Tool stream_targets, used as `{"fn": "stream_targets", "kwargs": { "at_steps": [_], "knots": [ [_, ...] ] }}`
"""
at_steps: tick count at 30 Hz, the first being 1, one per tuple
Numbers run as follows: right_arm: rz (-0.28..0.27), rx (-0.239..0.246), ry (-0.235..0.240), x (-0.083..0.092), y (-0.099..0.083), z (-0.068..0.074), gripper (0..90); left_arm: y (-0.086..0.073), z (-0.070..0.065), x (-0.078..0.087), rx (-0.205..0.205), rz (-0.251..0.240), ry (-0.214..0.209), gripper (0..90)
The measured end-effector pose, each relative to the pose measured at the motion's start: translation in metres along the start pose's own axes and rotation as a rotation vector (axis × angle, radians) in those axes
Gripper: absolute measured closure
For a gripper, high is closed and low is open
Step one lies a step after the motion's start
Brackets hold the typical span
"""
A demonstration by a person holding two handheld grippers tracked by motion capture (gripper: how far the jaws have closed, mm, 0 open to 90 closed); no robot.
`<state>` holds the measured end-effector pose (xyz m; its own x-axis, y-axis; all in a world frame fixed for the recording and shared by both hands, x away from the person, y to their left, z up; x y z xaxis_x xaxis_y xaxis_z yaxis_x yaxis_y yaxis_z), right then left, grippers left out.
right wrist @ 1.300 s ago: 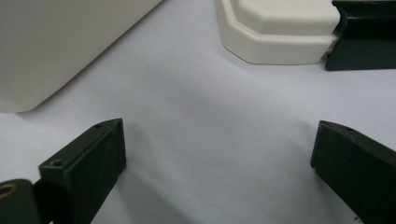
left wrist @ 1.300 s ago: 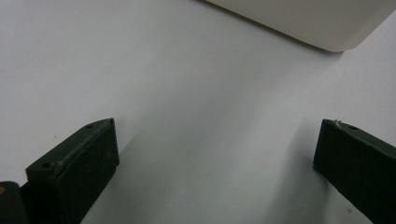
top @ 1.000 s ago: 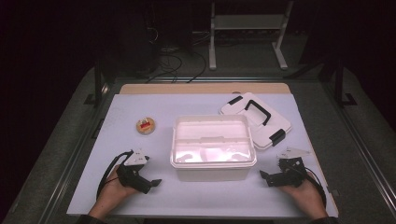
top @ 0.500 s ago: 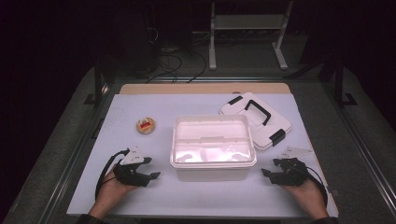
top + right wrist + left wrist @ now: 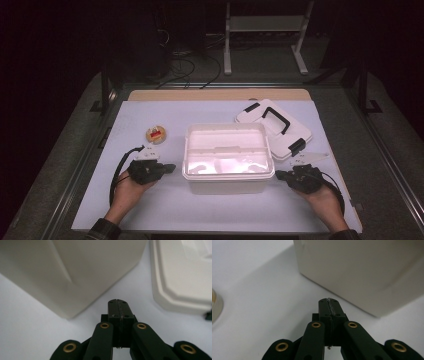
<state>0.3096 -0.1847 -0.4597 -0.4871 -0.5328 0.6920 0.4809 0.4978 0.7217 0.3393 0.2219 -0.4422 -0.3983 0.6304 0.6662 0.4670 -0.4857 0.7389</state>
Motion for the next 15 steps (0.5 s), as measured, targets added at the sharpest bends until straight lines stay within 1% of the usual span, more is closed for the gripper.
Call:
{"fn": "stream_targets", "kwargs": {
  "at_steps": [1, 2, 3, 4, 6, 11, 13, 15],
  "knots": [
    [-0.013, 0.01, 0.006, 0.0, 0.003, 0.0, 89.9, 0.004, 0.0, -0.002, 0.001, -0.008, -0.003, 89.9],
    [-0.025, 0.013, 0.01, -0.001, 0.007, -0.001, 89.9, 0.004, 0.0, -0.002, 0.001, -0.008, -0.003, 89.8],
    [-0.025, 0.013, 0.01, -0.001, 0.007, -0.001, 89.9, 0.008, 0.001, -0.005, -0.004, -0.01, -0.002, 89.8],
    [-0.036, 0.019, 0.008, -0.003, 0.014, -0.001, 89.9, 0.013, 0.002, -0.009, -0.007, -0.011, -0.001, 89.8],
    [-0.042, 0.024, 0.004, -0.005, 0.02, -0.002, 89.9, 0.02, 0.004, -0.015, 0.003, -0.017, -0.007, 89.8],
    [-0.053, 0.033, 0.003, -0.011, 0.031, -0.004, 89.9, 0.033, 0.004, -0.026, -0.008, -0.03, -0.029, 89.7],
    [-0.063, 0.029, 0.012, -0.012, 0.033, -0.003, 89.9, 0.036, 0.002, -0.03, -0.018, -0.027, -0.039, 89.8],
    [-0.06, 0.038, 0.009, -0.013, 0.035, -0.003, 89.9, 0.036, 0.001, -0.031, -0.028, -0.016, -0.025, 89.8]
  ]
}}
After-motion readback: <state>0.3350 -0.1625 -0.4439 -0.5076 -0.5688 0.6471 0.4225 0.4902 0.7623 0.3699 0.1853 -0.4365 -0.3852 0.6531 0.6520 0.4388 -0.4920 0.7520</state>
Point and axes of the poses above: each handheld gripper's, and its own axes: x roughly backward along the jaws, y roughly out of its top, z roughly to its left, the point moved 5 cm from there along -x, roughly forward along the jaws, and after that the axes turned 5 degrees about x, right-handed, at the moved point
